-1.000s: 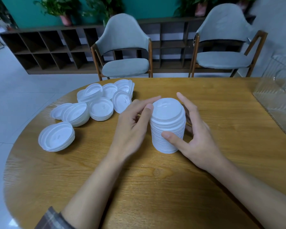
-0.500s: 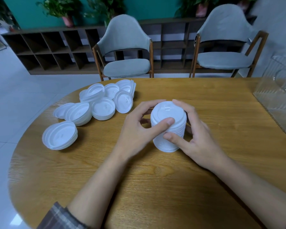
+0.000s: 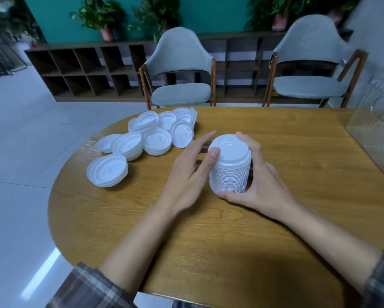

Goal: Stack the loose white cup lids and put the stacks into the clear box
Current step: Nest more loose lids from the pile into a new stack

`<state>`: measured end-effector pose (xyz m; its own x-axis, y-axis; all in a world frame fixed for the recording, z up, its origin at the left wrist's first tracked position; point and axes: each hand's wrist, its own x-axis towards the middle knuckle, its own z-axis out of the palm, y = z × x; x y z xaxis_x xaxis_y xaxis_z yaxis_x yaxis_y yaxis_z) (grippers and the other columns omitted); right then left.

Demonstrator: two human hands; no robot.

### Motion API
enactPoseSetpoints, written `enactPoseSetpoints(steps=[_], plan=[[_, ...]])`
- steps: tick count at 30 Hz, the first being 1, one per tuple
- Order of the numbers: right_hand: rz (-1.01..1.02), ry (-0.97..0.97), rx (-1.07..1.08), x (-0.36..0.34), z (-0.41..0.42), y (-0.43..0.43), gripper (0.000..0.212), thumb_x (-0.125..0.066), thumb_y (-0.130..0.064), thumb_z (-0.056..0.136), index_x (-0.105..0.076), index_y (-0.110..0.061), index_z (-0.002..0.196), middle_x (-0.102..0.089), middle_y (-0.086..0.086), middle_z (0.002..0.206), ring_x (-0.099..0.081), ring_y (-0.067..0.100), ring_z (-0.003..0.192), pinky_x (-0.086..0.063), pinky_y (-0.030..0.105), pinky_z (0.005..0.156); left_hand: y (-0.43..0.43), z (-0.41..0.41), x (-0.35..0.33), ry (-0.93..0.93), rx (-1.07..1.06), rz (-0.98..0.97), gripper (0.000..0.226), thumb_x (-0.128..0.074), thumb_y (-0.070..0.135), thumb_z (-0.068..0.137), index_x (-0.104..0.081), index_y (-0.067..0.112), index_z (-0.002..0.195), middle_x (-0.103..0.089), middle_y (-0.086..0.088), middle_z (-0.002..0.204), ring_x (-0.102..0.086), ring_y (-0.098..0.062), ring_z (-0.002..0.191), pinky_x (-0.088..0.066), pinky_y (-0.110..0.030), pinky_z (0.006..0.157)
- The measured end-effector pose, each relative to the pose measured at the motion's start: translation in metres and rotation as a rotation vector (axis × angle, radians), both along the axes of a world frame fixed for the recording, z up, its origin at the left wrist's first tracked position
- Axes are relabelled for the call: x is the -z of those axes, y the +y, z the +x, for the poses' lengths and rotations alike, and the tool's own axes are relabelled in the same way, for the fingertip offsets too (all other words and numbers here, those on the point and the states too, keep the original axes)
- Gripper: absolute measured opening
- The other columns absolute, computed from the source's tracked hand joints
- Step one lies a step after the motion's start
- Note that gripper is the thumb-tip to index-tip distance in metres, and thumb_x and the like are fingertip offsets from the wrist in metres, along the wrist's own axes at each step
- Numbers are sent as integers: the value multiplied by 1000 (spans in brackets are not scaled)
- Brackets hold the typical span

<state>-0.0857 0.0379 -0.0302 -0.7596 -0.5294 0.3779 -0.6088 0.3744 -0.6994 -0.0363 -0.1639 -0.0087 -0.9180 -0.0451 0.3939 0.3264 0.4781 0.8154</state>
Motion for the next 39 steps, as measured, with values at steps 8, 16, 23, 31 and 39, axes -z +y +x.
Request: enactPoseSetpoints(steps=[8,16,23,31,39], plan=[[-8,-3,-13,1,16,-32,126,-100,-29,64,-15,-48,155,-24,-57,141,-35,-37,114,-24,-8,92,-78,47,-1,174,-318,-311,20,-63,32,104,-76,19,112,-72,11,105,-66,-7,101,-51,-25,85],[-15,-11,7,1,22,-46,125,-98,-30,65,-14,-48,156,-27,-63,130,-43,-14,113,-26,-8,90,-152,71,11,-87,-663,-557,74,-58,78,76,-59,36,137,-41,3,153,-42,-23,141,-32,-59,118],[-12,-15,2,1,21,-45,126,-99,-30,65,-14,-47,157,-22,-66,131,-39,-20,113,-22,-10,89,-153,69,20,-131,-549,-537,59,-66,64,91,-58,37,142,-52,1,146,-52,-23,132,-49,-42,105],[-17,-21,-12,1,16,-31,126,-99,-31,64,-14,-51,154,-30,-53,137,-45,-13,116,-28,-7,90,-112,56,24,-117,-443,-534,59,-46,73,93,-56,42,141,-50,12,144,-52,-18,130,-48,-39,103],[-17,-31,23,-1,9,9,127,-100,-28,64,-14,-54,153,-28,-47,144,-35,-37,114,-23,-9,92,-53,23,22,-81,-299,-488,52,-44,64,96,-51,37,140,-51,13,139,-49,-13,131,-51,-42,97]])
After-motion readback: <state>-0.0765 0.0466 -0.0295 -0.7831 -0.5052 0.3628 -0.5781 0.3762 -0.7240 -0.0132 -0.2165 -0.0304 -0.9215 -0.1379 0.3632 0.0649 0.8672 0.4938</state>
